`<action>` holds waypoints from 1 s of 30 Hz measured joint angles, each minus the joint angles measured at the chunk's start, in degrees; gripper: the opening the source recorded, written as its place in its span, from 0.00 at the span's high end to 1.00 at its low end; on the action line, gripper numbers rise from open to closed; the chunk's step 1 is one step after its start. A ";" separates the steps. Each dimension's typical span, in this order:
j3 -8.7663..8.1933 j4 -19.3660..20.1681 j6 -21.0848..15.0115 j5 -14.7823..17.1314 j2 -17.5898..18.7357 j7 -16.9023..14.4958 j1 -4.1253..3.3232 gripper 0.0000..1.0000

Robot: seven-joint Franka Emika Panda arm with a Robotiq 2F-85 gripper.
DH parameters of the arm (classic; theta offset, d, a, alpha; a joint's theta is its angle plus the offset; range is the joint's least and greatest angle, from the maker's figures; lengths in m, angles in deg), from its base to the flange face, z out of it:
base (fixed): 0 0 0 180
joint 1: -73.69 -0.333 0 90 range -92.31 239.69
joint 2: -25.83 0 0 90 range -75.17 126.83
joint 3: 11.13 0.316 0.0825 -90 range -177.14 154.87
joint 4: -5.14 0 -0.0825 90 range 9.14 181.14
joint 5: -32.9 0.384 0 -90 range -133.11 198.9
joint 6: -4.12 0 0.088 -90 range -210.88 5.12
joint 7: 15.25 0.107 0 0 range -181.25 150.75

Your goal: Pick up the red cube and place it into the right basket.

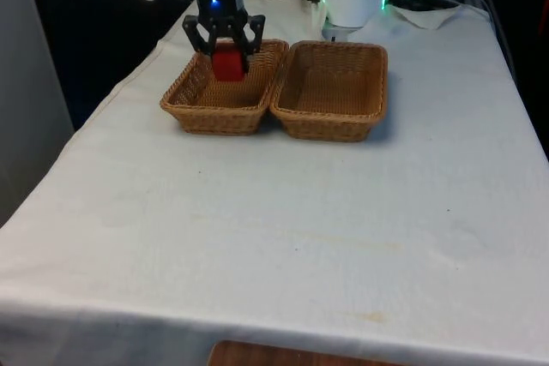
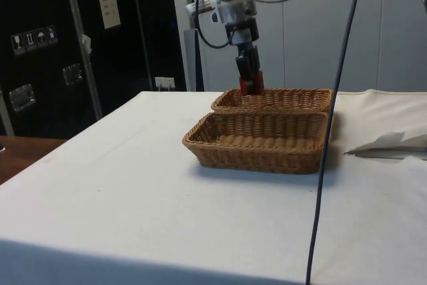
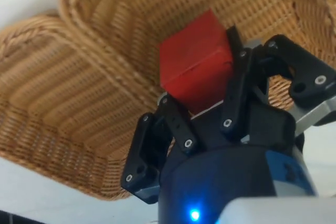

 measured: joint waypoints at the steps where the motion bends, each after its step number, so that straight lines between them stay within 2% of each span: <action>1: -0.17 0.23 -0.34 0.00 0.17 -0.17 0.00 0.99; 9: -1.20 2.98 -4.70 0.00 0.97 -1.09 0.00 0.99; 13: -1.20 4.01 -6.02 0.06 1.03 -1.09 0.00 0.99; 19: -0.23 7.79 -11.29 1.38 1.49 -0.11 -0.06 0.99; 30: -0.17 8.08 -12.20 2.81 2.29 -0.11 0.00 0.99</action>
